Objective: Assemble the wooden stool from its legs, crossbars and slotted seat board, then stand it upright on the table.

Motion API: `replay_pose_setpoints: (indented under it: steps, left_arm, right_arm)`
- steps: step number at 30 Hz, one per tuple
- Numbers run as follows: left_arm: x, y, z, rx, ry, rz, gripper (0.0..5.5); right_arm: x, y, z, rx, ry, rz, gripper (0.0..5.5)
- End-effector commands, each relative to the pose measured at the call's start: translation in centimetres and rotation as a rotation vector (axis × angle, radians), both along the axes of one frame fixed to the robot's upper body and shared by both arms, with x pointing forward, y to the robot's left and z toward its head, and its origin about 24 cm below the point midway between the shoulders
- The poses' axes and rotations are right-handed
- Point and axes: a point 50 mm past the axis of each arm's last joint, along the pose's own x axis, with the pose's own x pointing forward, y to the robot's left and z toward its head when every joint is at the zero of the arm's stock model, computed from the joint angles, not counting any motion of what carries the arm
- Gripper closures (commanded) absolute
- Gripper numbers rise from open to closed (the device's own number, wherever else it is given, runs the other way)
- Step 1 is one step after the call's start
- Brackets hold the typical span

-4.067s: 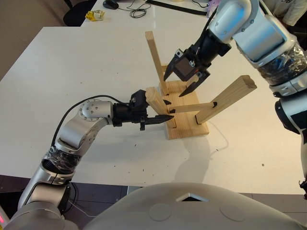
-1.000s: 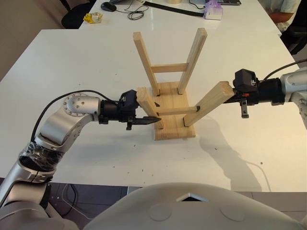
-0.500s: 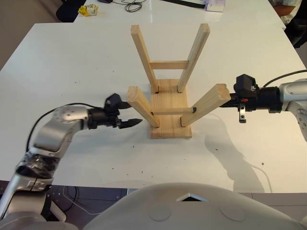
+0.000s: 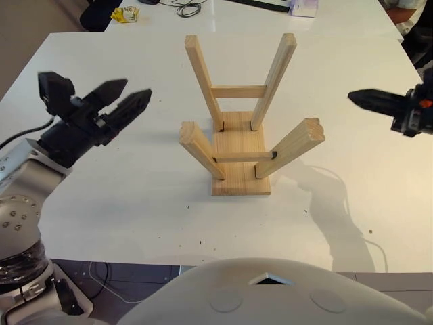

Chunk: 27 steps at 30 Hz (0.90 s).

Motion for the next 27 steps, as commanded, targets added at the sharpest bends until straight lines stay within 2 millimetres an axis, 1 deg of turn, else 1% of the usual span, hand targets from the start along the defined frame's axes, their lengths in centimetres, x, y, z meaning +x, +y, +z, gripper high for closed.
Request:
replay_pose_setpoints:
  steps: [1,3,6,11,14,16,18,20,23,24,25,27]
  left_arm:
    - [-1.1,-4.0,2.1,-0.001,-0.047,-0.187,1.65]
    - [-1.2,-5.4,2.1,0.043,-0.047,-0.257,1.65]
    - [-1.1,-6.5,1.9,0.074,-0.047,-0.320,1.65]
    - [-0.8,-6.8,1.3,0.107,-0.031,-0.359,1.65]
    - [-0.3,-6.8,1.5,0.096,-0.038,-0.366,1.65]
    - [0.0,-6.8,2.3,0.064,-0.065,-0.368,1.65]
    - [0.2,-6.8,3.9,0.021,-0.116,-0.374,1.65]
    - [0.1,-6.8,5.7,-0.036,-0.169,-0.386,1.65]
    - [-0.6,-7.3,8.7,-0.134,-0.253,-0.430,1.65]
    - [-0.8,-7.6,9.3,-0.150,-0.264,-0.442,1.65]
    - [-0.9,-7.8,9.5,-0.146,-0.263,-0.448,1.65]
    - [-0.9,-8.2,8.4,-0.117,-0.217,-0.446,1.65]
  right_arm:
    - [-0.7,2.5,2.0,0.122,-0.032,0.138,5.50]
    - [-0.8,3.8,1.4,0.084,-0.029,0.165,5.50]
    - [-0.9,5.6,1.2,0.069,-0.033,0.223,5.50]
    - [-1.1,7.4,1.9,0.071,-0.065,0.316,5.50]
    - [-1.2,8.1,2.6,0.067,-0.106,0.354,5.50]
    - [-1.2,8.3,3.8,0.094,-0.147,0.373,5.50]
    - [-1.5,8.3,5.8,0.146,-0.202,0.408,5.50]
    - [-1.7,8.2,7.7,0.209,-0.250,0.440,5.50]
    - [-2.4,8.2,10.4,0.332,-0.293,0.502,5.50]
    - [-2.5,8.3,10.8,0.356,-0.285,0.518,5.50]
    - [-2.6,8.4,10.6,0.351,-0.268,0.521,5.50]
    - [-2.3,8.8,8.8,0.287,-0.195,0.503,5.50]
